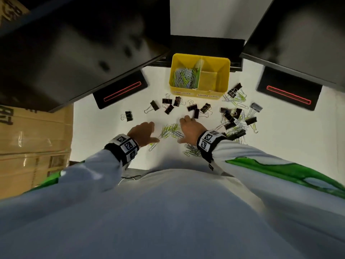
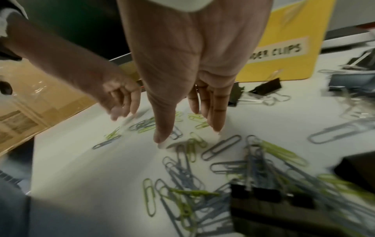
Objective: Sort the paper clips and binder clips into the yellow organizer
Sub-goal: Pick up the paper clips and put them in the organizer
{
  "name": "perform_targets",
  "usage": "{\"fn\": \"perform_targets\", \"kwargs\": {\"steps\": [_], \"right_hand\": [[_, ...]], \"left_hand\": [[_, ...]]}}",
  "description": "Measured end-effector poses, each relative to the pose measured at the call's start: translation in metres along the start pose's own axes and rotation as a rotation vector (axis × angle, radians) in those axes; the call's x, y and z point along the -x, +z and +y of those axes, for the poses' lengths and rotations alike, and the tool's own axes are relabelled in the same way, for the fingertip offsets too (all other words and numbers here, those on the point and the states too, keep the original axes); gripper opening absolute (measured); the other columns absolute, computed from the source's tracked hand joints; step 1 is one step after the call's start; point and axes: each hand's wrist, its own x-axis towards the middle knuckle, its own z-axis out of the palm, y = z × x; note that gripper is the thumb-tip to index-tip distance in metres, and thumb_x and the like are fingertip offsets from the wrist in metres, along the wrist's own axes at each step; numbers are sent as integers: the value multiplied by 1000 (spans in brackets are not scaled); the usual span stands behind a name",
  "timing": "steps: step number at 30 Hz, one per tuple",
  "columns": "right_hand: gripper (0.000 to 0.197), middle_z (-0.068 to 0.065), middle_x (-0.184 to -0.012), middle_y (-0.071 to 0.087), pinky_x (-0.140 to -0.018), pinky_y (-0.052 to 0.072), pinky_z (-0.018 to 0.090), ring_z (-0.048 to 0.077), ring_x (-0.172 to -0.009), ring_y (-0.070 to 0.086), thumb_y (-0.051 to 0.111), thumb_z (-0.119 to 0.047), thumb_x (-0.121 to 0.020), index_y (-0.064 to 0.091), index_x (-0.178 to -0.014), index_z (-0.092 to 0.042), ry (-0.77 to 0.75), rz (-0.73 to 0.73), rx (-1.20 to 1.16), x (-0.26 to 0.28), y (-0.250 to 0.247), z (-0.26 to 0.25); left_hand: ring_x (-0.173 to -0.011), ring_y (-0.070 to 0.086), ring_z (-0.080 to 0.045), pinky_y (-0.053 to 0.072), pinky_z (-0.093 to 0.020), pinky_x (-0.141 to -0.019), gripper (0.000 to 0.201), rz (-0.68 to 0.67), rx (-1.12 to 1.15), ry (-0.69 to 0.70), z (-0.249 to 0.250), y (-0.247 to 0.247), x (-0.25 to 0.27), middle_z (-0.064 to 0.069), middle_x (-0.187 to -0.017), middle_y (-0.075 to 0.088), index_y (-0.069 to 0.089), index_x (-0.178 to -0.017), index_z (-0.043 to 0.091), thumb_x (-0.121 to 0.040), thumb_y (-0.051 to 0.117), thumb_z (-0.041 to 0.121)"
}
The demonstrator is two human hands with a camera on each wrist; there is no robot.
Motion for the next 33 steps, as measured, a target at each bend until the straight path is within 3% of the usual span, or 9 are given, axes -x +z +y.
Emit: {"fn": "perform_targets", "kwargs": {"steps": [3, 7, 9, 17, 21, 24, 27, 30, 33], "right_hand": [[77, 19, -127, 42, -87, 49, 43, 35, -110, 51, 76, -41, -77, 37, -128, 1, -15, -15, 83, -7, 5, -19], [51, 21, -127, 44, -82, 50, 43, 35, -109, 54, 63, -4, -85, 38, -128, 4, -37, -38, 151, -10, 3, -26], [50, 21, -125, 46, -79, 51, 42, 35, -106, 57, 58, 5, -81, 40, -128, 3, -45, -41, 174, -9, 1, -18], [32, 18, -119, 55, -79, 49, 40, 34, -103, 59, 47, -7, -90, 47, -121, -1, 41, -72, 77, 8, -4, 21], [25, 17, -112, 59, -77, 46, 35, 33, -100, 59, 52, -15, -88, 53, -110, -3, 100, -32, -37, 20, -2, 42], [13, 12, -100, 62, -75, 50, 35, 30, -93, 60, 57, -15, -85, 59, -95, -6, 128, 1, -160, 29, -7, 57], [2, 4, -85, 64, -72, 55, 37, 24, -78, 63, 63, -11, -83, 62, -83, -10, 128, 131, -372, 38, -24, 61], [3, 1, -79, 65, -64, 49, 23, 15, -68, 61, 64, -10, -86, 62, -83, -11, 83, 307, -537, 42, -62, 52], [7, -2, -80, 64, -69, 51, 19, 9, -70, 61, 65, -10, -85, 61, -84, -15, 45, 510, -649, 28, -113, 42]], "left_hand": [[-97, 62, -38, 50, -43, -76, 74, -6, -111, -59, 1, 30, 12, -17, -114, 51, 37, -125, 4, -78, 72, 49], [-97, 62, -41, 49, -45, -76, 44, 78, -85, 34, 10, 45, 9, -20, -113, 51, 42, -121, 1, -88, 65, 19], [-94, 61, -41, 47, -44, -73, 30, 102, -112, 107, 13, 45, 6, -20, -109, 53, 46, -118, 0, -91, 54, 8], [-87, 59, -39, 34, -34, -61, 26, 149, -69, 176, 33, 31, -6, -22, -99, 59, 51, -106, 0, -84, 41, -6], [-87, 59, -35, 44, -38, -71, 16, 145, 131, 168, 37, 15, -9, -15, -95, 62, 55, -97, 5, -83, 49, 1], [-79, 63, -27, 50, -32, -68, 12, 202, 367, 171, 40, -6, -11, -7, -85, 66, 58, -88, 12, -81, 58, 3], [-75, 64, -19, 47, -23, -68, 13, 305, 545, 236, 53, -43, -11, -4, -80, 67, 60, -87, 13, -81, 63, 2], [-74, 63, -10, 50, -19, -70, 13, 414, 649, 249, 71, -89, -15, 1, -84, 68, 63, -94, 13, -82, 63, 7], [-77, 63, -8, 52, -19, -71, 15, 529, 690, 266, 86, -129, -33, 1, -88, 67, 62, -96, 16, -83, 64, 9]]}}
